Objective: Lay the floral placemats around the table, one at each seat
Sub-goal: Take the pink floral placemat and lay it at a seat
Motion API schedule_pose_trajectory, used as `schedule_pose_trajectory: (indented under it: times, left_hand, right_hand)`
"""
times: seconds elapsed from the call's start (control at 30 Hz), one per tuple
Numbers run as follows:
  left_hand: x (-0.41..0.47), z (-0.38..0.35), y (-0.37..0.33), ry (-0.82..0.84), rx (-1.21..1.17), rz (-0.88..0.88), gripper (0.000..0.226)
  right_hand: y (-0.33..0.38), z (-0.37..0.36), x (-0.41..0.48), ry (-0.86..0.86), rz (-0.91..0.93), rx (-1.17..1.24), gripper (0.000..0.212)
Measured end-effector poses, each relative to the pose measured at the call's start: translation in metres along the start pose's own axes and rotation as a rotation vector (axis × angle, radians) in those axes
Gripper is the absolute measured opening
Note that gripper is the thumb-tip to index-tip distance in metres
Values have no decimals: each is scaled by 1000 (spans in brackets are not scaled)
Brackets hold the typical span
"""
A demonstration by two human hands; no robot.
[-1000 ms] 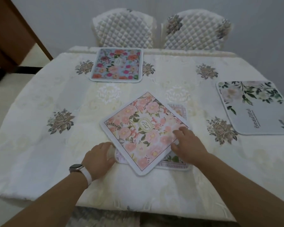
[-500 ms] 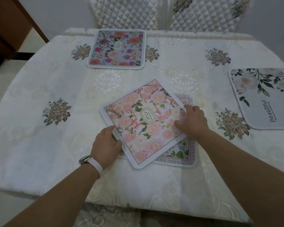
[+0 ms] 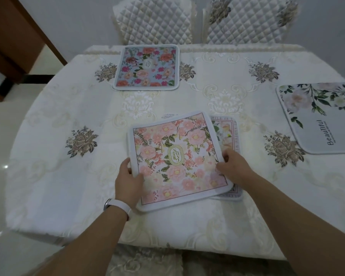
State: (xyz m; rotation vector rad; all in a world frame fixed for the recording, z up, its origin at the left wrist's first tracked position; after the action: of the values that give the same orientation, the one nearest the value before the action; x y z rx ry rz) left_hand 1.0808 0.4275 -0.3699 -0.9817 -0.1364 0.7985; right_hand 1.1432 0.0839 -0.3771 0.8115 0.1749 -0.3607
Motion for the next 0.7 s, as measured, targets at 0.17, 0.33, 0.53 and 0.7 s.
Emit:
schedule_pose_trajectory:
  times: [0.17, 0.33, 0.53, 0.7]
  left_hand:
    - [-6, 14, 11, 28, -108, 100, 54]
    - [-23, 25, 10, 57, -164, 148, 44]
    - [-50, 45, -5, 140, -205, 103, 31]
    - [-72, 64, -18, 168, -281, 62, 30]
  right_hand:
    - [6, -14, -32, 11, 3, 40, 22]
    - [9, -10, -79, -72, 17, 69, 17]
    - [22, 17, -132, -121, 29, 121, 30]
    - [29, 47, -165, -211, -6, 148, 24]
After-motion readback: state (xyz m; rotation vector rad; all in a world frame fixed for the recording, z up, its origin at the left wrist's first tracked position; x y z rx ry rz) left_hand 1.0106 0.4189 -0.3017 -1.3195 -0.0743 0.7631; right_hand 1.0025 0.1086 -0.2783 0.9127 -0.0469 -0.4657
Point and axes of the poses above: each hand's wrist, its own x-axis towards the middle knuckle, its own z-axis out of the back of the hand, y = z × x, the point moved 6 cm from there along x, towards the middle knuckle, and after that the axes turned 15 degrees about -y, right-handed, at the moved point
